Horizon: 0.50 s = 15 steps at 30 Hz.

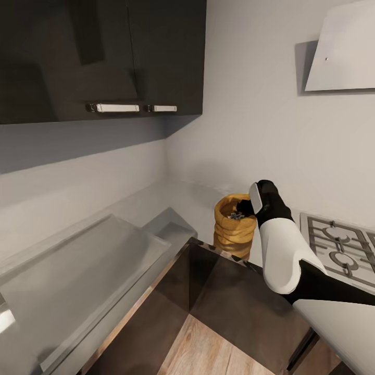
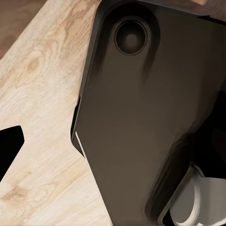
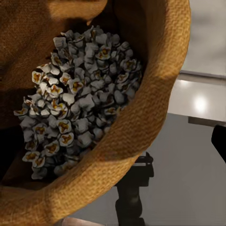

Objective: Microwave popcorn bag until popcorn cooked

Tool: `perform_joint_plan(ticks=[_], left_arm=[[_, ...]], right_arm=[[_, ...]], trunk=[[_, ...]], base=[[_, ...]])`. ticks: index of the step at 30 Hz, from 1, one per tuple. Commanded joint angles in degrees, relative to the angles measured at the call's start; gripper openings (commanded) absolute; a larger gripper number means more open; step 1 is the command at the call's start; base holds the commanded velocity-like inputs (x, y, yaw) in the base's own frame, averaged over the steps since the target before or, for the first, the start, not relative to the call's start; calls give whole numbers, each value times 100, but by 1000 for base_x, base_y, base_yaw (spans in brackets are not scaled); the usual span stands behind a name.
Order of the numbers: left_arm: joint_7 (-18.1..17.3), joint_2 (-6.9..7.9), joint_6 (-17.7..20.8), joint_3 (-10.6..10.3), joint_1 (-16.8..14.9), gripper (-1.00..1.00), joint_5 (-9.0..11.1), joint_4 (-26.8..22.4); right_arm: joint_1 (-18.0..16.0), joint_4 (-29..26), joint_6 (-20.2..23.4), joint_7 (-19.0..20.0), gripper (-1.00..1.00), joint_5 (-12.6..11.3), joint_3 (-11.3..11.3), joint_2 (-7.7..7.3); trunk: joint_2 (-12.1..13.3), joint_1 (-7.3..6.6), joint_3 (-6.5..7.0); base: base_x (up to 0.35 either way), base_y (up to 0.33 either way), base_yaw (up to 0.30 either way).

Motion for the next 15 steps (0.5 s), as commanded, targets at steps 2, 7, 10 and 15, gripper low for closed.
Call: perform_joint_plan(ticks=[2,7,10,15], left_arm=[[2,0,-10,4,-3,100,21,1],[3,0,-10,4,-3,100,21,1],[3,0,-10,4,-3,100,21,1],[3,0,-10,4,-3,100,21,1]], right_arm=[[-8,16,28,27,100,-12,-42,8],[-8,230,36,28,100,-329,-52,8],[-8,295,27,28,100,-384,-53,8],[-8,317,-15,36,100,-398,-61,8]], trunk=[[-5,0,-7],[-5,0,-7],[-5,0,-7],[-5,0,-7]], base=[[2,0,0],[0,0,0],[0,0,0],[0,0,0]])
